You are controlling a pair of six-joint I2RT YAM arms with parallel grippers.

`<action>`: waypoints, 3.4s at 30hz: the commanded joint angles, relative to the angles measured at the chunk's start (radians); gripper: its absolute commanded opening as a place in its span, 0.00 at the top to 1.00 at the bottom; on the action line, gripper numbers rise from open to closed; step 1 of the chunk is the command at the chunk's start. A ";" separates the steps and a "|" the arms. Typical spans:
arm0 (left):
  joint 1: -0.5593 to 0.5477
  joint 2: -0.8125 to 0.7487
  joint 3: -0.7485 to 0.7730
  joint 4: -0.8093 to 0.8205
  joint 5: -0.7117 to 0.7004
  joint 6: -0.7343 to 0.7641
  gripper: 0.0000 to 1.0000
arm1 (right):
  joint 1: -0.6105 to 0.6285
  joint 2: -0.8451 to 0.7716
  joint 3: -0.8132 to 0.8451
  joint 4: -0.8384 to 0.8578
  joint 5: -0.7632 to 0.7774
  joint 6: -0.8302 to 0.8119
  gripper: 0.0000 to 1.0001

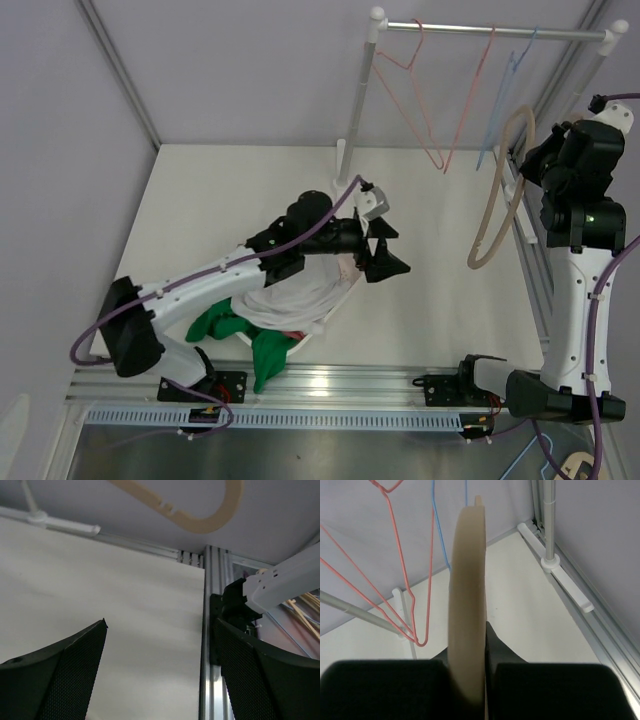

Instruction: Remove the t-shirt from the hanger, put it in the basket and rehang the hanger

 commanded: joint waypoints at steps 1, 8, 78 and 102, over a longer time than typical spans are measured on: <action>-0.032 0.117 0.119 0.209 0.168 0.031 0.08 | 0.005 0.000 0.041 0.012 -0.045 0.020 1.00; -0.074 0.294 0.398 0.199 0.242 0.060 0.28 | 0.005 0.007 0.044 0.001 -0.096 0.023 1.00; -0.209 0.360 0.659 -0.046 0.016 0.110 0.01 | 0.005 0.013 0.066 0.010 -0.053 0.014 1.00; 0.188 -0.249 0.007 0.084 0.021 -0.033 0.01 | -0.143 0.319 0.388 0.041 -0.056 -0.117 1.00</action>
